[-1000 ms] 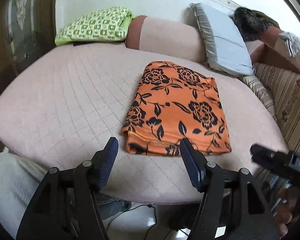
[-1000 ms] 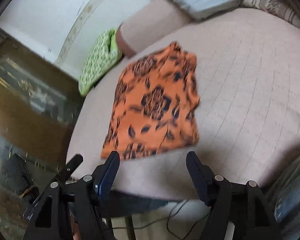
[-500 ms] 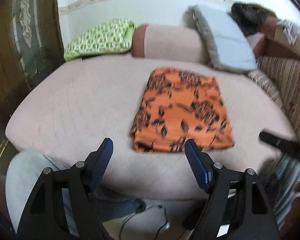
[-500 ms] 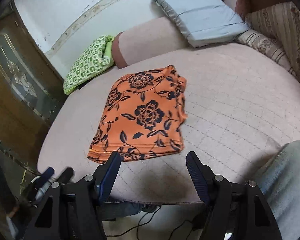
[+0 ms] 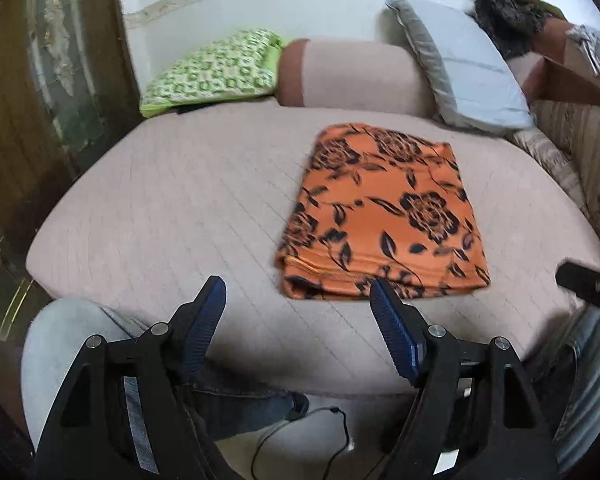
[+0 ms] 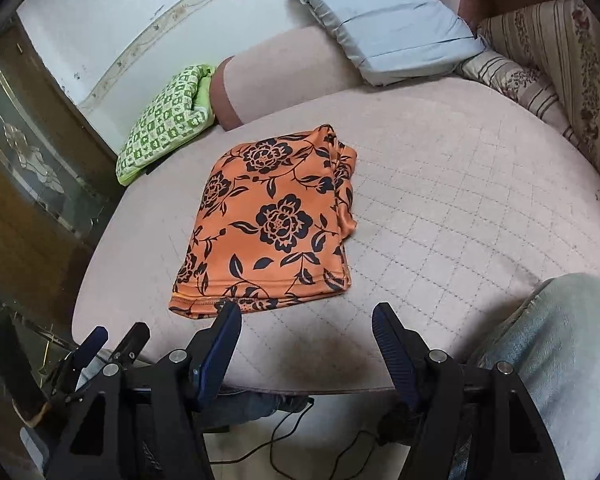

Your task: Fold small clothes

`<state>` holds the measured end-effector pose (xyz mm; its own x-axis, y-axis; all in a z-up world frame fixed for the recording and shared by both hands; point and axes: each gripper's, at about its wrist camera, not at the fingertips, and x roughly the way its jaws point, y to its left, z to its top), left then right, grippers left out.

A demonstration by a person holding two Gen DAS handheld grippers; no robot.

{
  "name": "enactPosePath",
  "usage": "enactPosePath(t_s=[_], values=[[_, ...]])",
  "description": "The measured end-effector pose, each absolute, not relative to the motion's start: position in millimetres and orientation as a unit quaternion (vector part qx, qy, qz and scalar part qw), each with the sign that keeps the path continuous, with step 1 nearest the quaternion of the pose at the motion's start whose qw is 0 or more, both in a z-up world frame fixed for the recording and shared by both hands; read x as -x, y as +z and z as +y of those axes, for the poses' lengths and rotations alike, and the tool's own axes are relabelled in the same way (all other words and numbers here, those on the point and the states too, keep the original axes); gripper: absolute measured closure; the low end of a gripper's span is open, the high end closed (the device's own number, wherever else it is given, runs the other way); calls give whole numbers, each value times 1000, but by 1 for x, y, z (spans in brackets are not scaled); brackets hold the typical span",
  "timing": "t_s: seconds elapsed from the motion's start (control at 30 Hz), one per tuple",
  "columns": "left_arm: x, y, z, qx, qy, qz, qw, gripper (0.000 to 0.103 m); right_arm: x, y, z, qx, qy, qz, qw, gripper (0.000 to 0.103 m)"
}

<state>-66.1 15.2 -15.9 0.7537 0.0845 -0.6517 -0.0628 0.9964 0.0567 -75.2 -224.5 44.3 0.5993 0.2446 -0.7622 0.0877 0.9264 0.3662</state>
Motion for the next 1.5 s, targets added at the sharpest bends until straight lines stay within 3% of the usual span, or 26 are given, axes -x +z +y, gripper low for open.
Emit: enactPosePath(t_s=[0.57,1.5], values=[[75,-10,27,-12,68,290,954,28,75,41,-202,-165,61,464,868,36],[70,-18,29,-5,51,322,945,28,69,41,-194,-100,49,447,887,36]])
